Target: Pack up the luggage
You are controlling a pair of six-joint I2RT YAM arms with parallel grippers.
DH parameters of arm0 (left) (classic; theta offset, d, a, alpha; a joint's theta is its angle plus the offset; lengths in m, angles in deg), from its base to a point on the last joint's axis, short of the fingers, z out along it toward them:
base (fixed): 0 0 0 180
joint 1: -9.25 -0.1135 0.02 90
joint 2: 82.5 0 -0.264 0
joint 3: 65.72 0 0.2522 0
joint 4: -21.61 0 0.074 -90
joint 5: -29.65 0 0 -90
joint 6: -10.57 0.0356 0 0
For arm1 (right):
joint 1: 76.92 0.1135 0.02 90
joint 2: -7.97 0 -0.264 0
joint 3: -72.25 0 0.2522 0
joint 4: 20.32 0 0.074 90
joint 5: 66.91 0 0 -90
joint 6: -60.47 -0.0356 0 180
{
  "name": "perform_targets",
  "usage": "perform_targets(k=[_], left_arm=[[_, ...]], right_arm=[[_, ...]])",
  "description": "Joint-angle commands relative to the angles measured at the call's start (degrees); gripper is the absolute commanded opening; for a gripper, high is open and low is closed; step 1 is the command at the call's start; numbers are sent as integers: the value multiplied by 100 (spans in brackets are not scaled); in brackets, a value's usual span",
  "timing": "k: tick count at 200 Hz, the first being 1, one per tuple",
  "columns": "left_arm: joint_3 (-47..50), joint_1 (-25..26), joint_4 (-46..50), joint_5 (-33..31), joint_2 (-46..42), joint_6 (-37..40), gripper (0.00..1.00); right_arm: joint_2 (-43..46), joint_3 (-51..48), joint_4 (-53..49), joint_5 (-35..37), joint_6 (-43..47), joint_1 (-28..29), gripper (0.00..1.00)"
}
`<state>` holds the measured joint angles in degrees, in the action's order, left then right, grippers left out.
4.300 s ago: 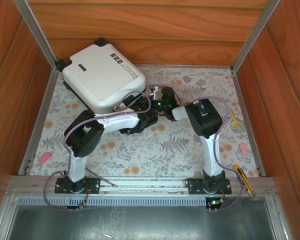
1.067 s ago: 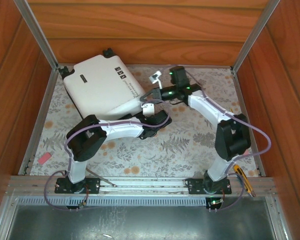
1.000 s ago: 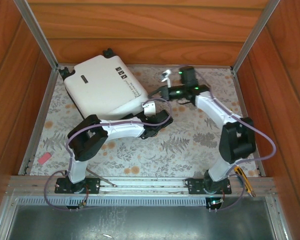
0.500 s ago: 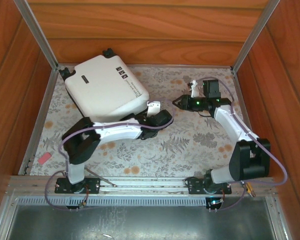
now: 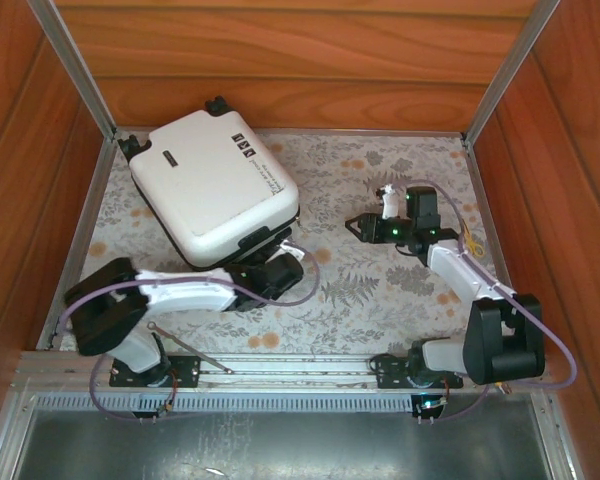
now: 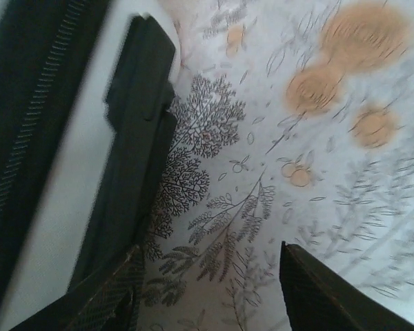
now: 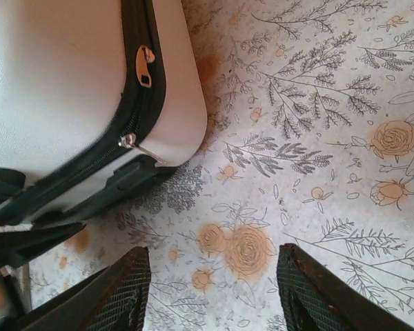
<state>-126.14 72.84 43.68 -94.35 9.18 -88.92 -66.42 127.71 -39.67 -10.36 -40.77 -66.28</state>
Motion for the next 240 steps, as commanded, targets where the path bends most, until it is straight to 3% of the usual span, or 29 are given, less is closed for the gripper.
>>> perform_targets(k=[1, 39, 102, 135, 166, 200, 240], left_arm=[[-671, 53, 601, -1449, 863, 103, 54], [-2088, 43, 2138, -2827, 2309, -455, 51], [-2774, -126, 3936, -2724, 2861, -2405, 46], [-2873, -74, 5044, -3233, 3023, -3649, 49], [-3017, 219, 5320, -3836, 2981, -3745, 52], [-3264, 212, 5869, -4047, 3152, -3974, 55], [-3143, -156, 6068, -3782, 3172, -3882, 55]], right_arm=[[281, -253, 1038, 27, 318, 85, 55], [264, -357, 1172, 226, 442, 111, 61], [1, -226, 1177, 126, 441, 118, 60], [-152, -180, 1178, 14, 421, 134, 60], [-237, -140, 1104, 22, 432, 158, 60], [-251, -100, 983, 32, 448, 167, 60], [-315, 7, 863, 41, 457, 163, 60]])
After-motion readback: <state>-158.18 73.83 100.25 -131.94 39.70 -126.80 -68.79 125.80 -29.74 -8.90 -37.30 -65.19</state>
